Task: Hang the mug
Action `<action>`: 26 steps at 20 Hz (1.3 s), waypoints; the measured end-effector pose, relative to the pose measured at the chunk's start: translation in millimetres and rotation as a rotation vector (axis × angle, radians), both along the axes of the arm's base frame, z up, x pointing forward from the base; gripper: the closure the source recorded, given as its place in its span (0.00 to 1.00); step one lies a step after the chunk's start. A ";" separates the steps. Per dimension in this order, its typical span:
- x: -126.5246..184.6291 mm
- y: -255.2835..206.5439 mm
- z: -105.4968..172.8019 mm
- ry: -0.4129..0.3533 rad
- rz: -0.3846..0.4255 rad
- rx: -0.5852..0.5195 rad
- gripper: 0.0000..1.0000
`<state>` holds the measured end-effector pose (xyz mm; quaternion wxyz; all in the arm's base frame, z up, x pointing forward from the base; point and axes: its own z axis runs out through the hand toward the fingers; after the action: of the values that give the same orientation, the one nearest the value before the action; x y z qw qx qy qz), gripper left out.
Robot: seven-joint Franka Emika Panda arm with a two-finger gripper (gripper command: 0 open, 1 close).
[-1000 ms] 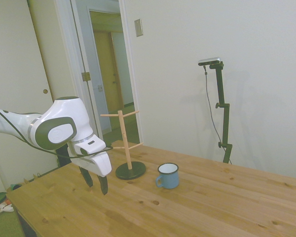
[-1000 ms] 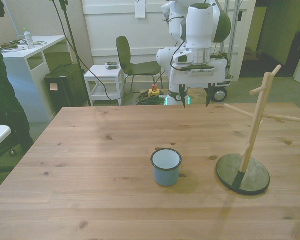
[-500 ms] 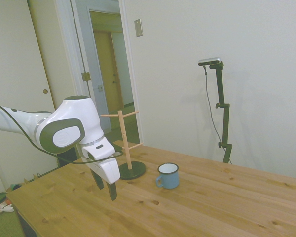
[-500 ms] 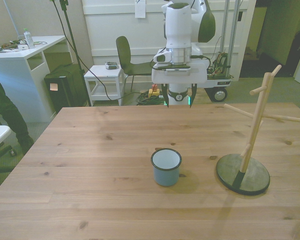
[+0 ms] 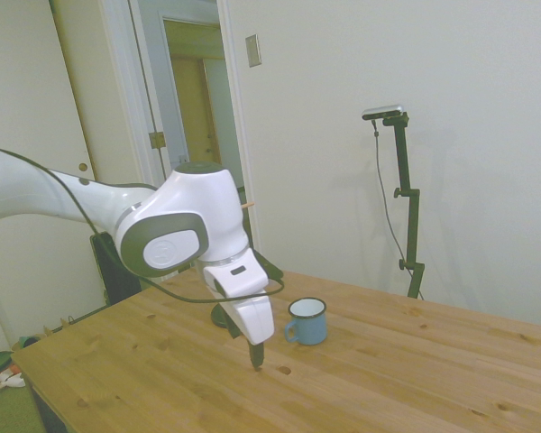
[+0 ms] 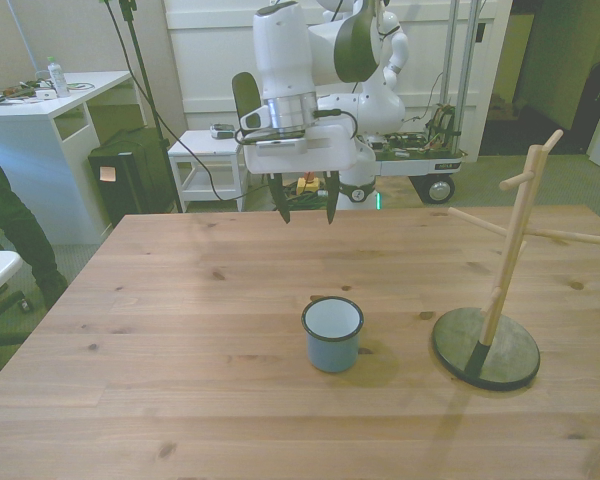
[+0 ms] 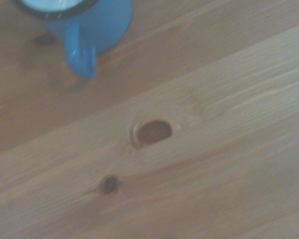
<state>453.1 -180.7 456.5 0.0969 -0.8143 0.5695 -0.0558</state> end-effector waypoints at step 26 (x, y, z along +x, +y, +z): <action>139.7 -27.6 15.1 0.009 -0.088 -0.015 0.00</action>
<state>592.8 -208.3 471.6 0.0858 -0.7895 0.6046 -0.0606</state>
